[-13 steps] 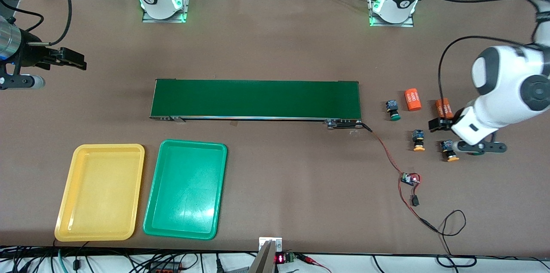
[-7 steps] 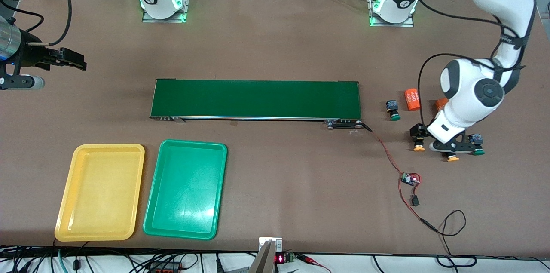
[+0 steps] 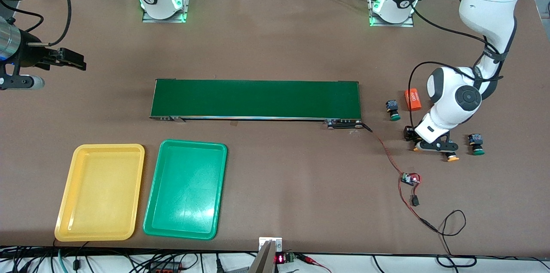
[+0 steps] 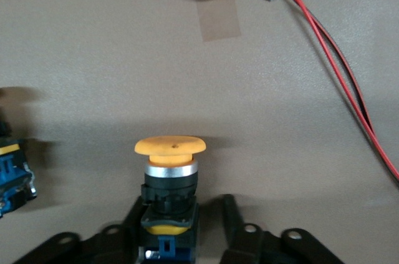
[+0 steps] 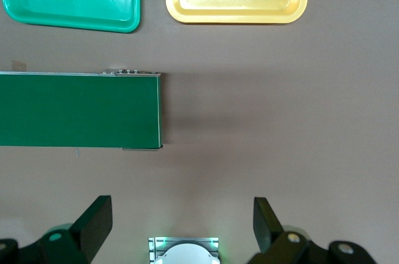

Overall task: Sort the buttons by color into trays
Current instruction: 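Reach down and grasp a yellow-capped button with the left gripper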

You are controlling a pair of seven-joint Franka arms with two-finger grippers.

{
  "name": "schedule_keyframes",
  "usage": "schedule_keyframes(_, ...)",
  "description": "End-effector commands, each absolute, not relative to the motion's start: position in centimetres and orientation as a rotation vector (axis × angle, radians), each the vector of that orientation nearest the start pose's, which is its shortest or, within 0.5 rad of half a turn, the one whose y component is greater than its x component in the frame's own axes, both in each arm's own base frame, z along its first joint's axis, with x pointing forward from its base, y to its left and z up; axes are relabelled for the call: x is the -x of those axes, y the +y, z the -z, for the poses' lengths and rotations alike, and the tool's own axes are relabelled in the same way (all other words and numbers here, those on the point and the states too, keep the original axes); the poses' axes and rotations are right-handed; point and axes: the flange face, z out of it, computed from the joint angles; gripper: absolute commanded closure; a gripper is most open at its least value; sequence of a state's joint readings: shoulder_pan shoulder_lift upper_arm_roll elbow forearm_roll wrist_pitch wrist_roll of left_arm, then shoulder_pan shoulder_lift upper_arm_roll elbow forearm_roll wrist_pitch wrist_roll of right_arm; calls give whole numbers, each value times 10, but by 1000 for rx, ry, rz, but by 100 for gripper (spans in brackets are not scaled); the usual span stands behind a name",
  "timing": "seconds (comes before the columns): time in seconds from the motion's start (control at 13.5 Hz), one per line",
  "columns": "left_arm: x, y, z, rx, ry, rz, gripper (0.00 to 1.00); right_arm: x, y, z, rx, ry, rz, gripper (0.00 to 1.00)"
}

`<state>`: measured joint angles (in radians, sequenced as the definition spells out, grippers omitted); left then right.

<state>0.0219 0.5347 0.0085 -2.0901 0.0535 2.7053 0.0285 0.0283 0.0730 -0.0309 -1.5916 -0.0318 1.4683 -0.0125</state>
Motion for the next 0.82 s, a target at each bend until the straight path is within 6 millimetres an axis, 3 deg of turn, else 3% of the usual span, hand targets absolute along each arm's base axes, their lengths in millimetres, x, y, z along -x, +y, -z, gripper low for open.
schedule_keyframes(0.0,-594,27,-183,3107,64,160,76,-558,-7,-567,3166,-10,-295,0)
schedule_keyframes(0.22,-608,19,-241,3110,73,121,77,-558,-9,-567,3166,-10,-293,0)
schedule_keyframes(0.37,-614,-4,-286,3122,105,3,77,-559,-9,-566,3166,-10,-295,0)
schedule_keyframes(0.52,-604,-57,-316,3142,76,-95,77,-559,-9,-566,3166,-10,-295,0)
schedule_keyframes(0.59,-594,-96,-325,3151,88,-125,77,-559,-9,-566,3166,-10,-295,0)
schedule_keyframes(0.74,-576,-157,-324,3167,72,-163,77,-559,-11,-566,3165,-5,-295,0)
